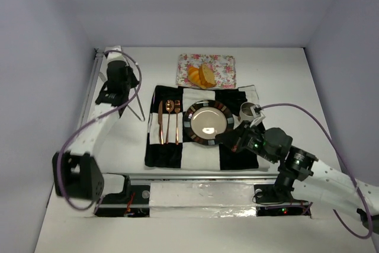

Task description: Place the bread

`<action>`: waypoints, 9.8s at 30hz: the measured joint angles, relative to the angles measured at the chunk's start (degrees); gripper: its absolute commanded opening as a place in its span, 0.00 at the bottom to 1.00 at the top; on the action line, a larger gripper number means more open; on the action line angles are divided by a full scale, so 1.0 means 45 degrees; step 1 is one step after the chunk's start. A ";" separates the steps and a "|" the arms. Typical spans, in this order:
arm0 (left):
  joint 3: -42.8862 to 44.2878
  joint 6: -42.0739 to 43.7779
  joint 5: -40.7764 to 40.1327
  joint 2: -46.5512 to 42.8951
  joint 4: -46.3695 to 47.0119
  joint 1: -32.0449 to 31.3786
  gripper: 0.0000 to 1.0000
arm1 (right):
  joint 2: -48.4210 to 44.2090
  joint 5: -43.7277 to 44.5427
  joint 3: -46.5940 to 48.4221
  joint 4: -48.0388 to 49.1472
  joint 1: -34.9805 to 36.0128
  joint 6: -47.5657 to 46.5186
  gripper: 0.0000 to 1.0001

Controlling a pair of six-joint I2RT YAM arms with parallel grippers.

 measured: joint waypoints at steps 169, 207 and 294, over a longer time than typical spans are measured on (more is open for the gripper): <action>-0.5911 -0.1797 0.5469 -1.2308 -0.1719 -0.3118 0.99 | 0.8374 -0.0194 0.7150 -0.6319 -0.4541 -0.5105 0.16; -0.5931 -0.1802 0.5459 -1.2284 -0.1715 -0.3123 0.98 | 1.0768 0.0933 0.7660 -0.5897 -0.2676 -0.4182 0.51; -0.5955 -0.1802 0.5765 -1.2760 -0.1690 -0.3123 0.98 | 0.8888 0.0510 0.7689 -0.5634 -0.8840 -0.3687 0.42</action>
